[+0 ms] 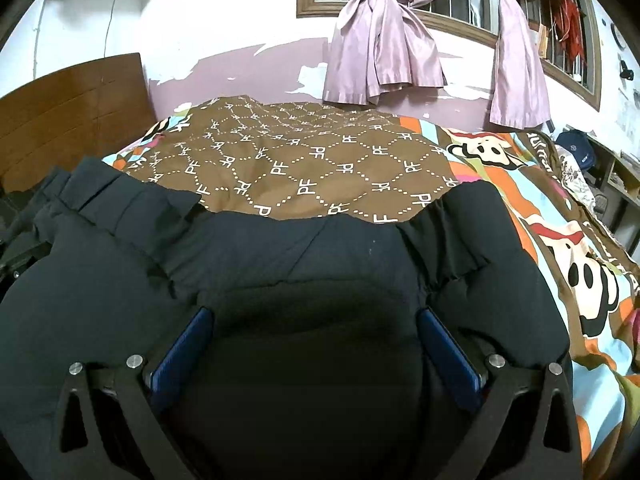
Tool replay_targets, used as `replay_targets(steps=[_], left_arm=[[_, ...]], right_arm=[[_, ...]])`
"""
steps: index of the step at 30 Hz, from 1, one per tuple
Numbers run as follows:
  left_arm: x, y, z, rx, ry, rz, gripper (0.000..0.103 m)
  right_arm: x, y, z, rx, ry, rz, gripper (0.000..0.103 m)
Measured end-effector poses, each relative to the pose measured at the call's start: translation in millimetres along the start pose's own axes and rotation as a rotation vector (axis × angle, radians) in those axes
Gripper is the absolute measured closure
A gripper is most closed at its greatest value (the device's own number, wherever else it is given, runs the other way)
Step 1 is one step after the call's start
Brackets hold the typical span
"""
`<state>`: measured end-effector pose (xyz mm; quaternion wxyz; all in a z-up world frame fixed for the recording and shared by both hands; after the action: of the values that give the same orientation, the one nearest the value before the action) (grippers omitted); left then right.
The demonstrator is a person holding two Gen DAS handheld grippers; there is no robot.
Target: Fold large clothes
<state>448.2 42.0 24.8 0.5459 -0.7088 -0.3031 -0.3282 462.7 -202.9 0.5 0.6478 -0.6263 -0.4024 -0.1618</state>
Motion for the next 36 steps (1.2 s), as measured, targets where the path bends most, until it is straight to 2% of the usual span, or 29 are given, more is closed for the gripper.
replay_targets(steps=[3, 5, 8, 10, 17, 23, 26, 30, 33, 36], left_arm=[[-1.4, -2.1, 0.5, 0.007, 0.003, -0.004, 0.001], [-3.1, -9.4, 0.7, 0.028, -0.007, -0.011, 0.001], [-7.6, -36.5, -1.7, 0.099, -0.022, -0.095, 0.001], [-9.1, -54.1, -4.3, 0.118, -0.025, -0.128, 0.001], [3.1, -90.2, 1.3, 0.148, -0.083, -0.103, 0.001], [26.3, -127.2, 24.0, 0.198, -0.187, -0.149, 0.001], [35.2, -140.0, 34.4, 0.223, -0.205, -0.132, 0.001], [43.7, -150.8, 43.6, 0.265, -0.172, -0.096, 0.001], [45.4, -153.8, 49.2, 0.286, -0.144, -0.067, 0.001], [39.8, -153.1, 55.5, 0.321, -0.113, -0.071, 0.001]], right_arm=[[-0.8, -3.3, 0.4, -0.005, -0.001, 0.0, 0.0], [-3.7, -14.8, -0.1, -0.041, -0.001, -0.01, 0.0], [-7.9, -35.2, 3.6, -0.087, -0.03, -0.031, 0.0], [-7.9, -47.1, 7.8, -0.103, -0.065, -0.059, 0.0], [-3.6, -93.4, 15.8, -0.155, -0.27, -0.19, 0.0], [10.8, -135.8, 10.3, -0.185, -0.29, -0.285, 0.0], [15.6, -154.7, 11.5, -0.174, -0.297, -0.313, 0.0], [24.8, -168.2, 8.4, -0.121, -0.276, -0.303, 0.0], [25.5, -171.7, 6.6, -0.117, -0.27, -0.297, 0.0], [21.5, -162.9, 1.8, -0.123, -0.262, -0.256, 0.0]])
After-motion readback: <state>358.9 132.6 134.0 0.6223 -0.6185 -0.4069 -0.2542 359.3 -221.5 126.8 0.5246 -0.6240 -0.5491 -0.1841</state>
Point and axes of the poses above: each gripper's, at about its wrist camera, not at the fingertips, and y roughly the way its jaws point, z to its left, x to its top, the point moved 3 cm from there along y, roughly the way its jaws point, and after that the axes turned 8 degrees about -y, right-handed, at the moved point
